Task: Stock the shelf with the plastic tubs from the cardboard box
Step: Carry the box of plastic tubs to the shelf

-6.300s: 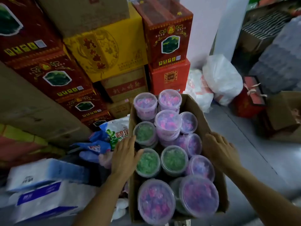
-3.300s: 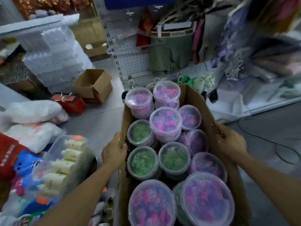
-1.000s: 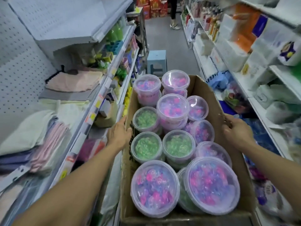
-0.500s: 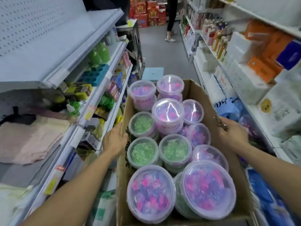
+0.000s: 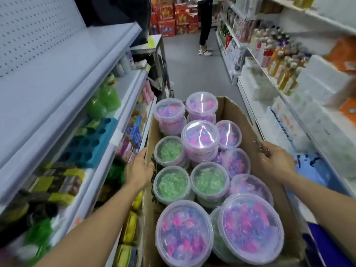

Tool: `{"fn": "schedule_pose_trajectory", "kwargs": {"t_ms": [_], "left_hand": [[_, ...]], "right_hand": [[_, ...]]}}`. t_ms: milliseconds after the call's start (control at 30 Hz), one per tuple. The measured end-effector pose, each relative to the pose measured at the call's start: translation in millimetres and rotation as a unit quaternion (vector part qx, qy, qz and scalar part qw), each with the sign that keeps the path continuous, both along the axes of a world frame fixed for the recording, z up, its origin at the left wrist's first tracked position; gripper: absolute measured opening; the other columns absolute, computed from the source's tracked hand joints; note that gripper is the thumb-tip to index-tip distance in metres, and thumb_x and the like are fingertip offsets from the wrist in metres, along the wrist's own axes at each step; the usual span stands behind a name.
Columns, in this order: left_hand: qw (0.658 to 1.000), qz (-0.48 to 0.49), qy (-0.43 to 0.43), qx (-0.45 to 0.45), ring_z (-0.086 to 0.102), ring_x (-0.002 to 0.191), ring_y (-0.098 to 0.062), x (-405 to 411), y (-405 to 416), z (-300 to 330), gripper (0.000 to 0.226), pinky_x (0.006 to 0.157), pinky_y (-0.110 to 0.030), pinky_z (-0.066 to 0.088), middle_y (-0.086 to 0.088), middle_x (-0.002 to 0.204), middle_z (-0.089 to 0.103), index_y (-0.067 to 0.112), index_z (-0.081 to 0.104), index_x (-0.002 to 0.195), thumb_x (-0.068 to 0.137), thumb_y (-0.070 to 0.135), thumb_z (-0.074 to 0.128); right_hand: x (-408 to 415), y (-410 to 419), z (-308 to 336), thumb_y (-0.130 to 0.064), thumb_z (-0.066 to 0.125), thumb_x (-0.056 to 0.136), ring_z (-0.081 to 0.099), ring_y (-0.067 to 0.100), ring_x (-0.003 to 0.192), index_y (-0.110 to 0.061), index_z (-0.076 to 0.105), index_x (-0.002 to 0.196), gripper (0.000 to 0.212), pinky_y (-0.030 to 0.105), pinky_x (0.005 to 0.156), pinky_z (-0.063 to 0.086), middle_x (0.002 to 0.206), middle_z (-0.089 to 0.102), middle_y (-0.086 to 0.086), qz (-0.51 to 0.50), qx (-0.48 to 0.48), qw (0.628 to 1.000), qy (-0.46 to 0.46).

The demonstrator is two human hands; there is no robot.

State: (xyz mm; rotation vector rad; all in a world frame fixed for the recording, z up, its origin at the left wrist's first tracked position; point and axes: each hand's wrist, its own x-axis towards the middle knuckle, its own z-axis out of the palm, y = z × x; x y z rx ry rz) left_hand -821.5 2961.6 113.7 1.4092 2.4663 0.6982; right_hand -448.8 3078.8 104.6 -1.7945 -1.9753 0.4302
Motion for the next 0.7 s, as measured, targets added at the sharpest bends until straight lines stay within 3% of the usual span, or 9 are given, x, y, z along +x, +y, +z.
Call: {"fn": "schedule_pose_trajectory", "kwargs": {"t_ms": [67, 200, 333, 400, 500, 633, 700], "left_hand": [[1.0, -0.003, 0.004, -0.007, 0.064, 0.099, -0.028, -19, 51, -1, 0.06, 0.083, -0.035, 0.048, -0.007, 0.105, 0.07, 0.023, 0.041, 0.144, 0.088, 0.024, 0.062], [1.0, -0.01, 0.001, -0.019, 0.064, 0.099, -0.03, -50, 139, 3, 0.061, 0.082, -0.035, 0.047, -0.007, 0.101, 0.07, 0.024, 0.037, 0.146, 0.09, 0.025, 0.061], [0.999, -0.024, -0.003, -0.021, 0.063, 0.089, -0.03, -75, 226, -3, 0.06, 0.072, -0.032, 0.044, 0.0, 0.08, 0.06, 0.025, 0.038, 0.145, 0.09, 0.024, 0.06], [0.999, -0.018, -0.023, -0.025, 0.062, 0.087, -0.027, -87, 268, -12, 0.06, 0.071, -0.03, 0.043, -0.003, 0.086, 0.062, 0.026, 0.038, 0.145, 0.09, 0.024, 0.06], [0.999, -0.009, -0.036, -0.03, 0.062, 0.1, -0.029, -102, 331, -25, 0.06, 0.083, -0.035, 0.046, -0.01, 0.107, 0.068, 0.025, 0.037, 0.146, 0.09, 0.022, 0.06], [0.998, 0.0, -0.039, -0.044, 0.05, 0.065, -0.012, -121, 421, -41, 0.06, 0.066, -0.024, 0.036, -0.004, 0.077, 0.059, 0.022, 0.036, 0.147, 0.091, 0.019, 0.059], [0.998, 0.002, -0.031, -0.052, 0.049, 0.064, -0.015, -134, 463, -52, 0.059, 0.064, -0.026, 0.035, -0.002, 0.071, 0.058, 0.024, 0.037, 0.146, 0.091, 0.02, 0.059]], "right_hand": [[-19, 44, 0, -0.043, 0.029, 0.074, 0.062, 0.039, 0.082, -0.034, 0.058, 0.11, 0.047, 0.042, 0.07, 0.05, 0.088, 0.068, 0.014, -0.004, -0.003, 1.0, 0.017], [-50, 122, 0, -0.043, 0.032, 0.078, 0.062, 0.04, 0.086, -0.033, 0.058, 0.123, 0.053, 0.042, 0.075, 0.05, 0.092, 0.069, 0.015, -0.032, -0.009, 0.999, 0.012], [-76, 205, -6, -0.04, 0.033, 0.077, 0.061, 0.042, 0.088, -0.03, 0.059, 0.122, 0.052, 0.041, 0.073, 0.046, 0.098, 0.069, 0.017, -0.036, 0.0, 0.999, 0.005], [-89, 246, -11, -0.043, 0.032, 0.077, 0.061, 0.042, 0.088, -0.029, 0.06, 0.121, 0.054, 0.04, 0.073, 0.045, 0.098, 0.069, 0.017, -0.035, 0.002, 0.999, 0.012], [-107, 309, -21, -0.042, 0.033, 0.078, 0.061, 0.043, 0.09, -0.03, 0.06, 0.122, 0.053, 0.037, 0.072, 0.043, 0.101, 0.069, 0.016, -0.027, 0.006, 0.999, 0.032], [-129, 403, -37, -0.037, 0.035, 0.076, 0.06, 0.043, 0.087, -0.022, 0.063, 0.109, 0.045, 0.034, 0.068, 0.038, 0.094, 0.068, 0.018, -0.033, -0.017, 0.999, 0.022], [-142, 447, -46, -0.035, 0.035, 0.076, 0.06, 0.044, 0.086, -0.021, 0.062, 0.111, 0.046, 0.036, 0.069, 0.04, 0.093, 0.068, 0.018, -0.034, -0.031, 0.999, 0.014]]}}
